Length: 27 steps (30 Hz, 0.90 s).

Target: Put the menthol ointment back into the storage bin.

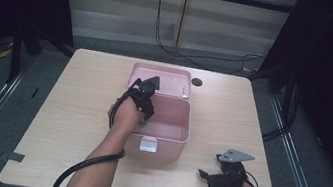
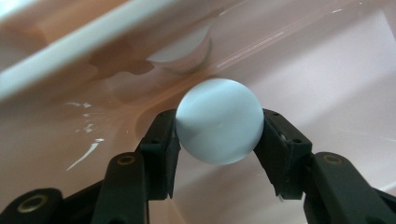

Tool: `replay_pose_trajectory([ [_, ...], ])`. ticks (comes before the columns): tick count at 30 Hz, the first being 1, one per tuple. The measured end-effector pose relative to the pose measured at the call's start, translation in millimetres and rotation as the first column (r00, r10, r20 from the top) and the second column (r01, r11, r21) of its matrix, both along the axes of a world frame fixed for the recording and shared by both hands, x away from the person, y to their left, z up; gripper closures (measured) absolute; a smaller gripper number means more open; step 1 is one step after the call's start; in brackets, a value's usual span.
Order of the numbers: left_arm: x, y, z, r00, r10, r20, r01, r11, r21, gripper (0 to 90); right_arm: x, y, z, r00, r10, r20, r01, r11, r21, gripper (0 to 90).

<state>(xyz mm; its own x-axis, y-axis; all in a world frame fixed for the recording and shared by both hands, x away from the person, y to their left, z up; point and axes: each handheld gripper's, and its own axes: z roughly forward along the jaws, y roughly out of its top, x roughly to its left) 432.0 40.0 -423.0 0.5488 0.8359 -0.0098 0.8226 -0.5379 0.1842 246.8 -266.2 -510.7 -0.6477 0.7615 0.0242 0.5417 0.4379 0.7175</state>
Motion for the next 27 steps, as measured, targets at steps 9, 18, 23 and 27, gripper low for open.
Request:
replay_pose_trajectory([
  [9,-0.4,-3.1,-6.7,0.9997,0.020,-0.013,-0.020,0.9998,-0.005,50.3,0.0,0.0,0.0,1.0000,0.000,0.000,0.000,1.000,-0.001,10.2],
  [18,-0.1,-4.0,-6.9,0.9998,0.014,-0.016,-0.014,0.9999,-0.003,49.5,0.0,0.0,0.0,1.0000,0.000,0.000,0.000,1.000,0.000,10.2],
  [23,0.1,-3.7,-7.0,0.9997,0.020,-0.012,-0.020,0.9998,-0.003,45.8,0.0,0.1,0.0,1.0000,-0.001,0.000,0.001,1.000,0.000,10.2],
  [27,0.3,-2.8,-6.5,0.9996,0.026,-0.009,-0.026,0.9997,-0.003,41.4,0.0,0.0,0.0,1.0000,0.000,0.000,0.000,1.000,0.000,10.2],
])
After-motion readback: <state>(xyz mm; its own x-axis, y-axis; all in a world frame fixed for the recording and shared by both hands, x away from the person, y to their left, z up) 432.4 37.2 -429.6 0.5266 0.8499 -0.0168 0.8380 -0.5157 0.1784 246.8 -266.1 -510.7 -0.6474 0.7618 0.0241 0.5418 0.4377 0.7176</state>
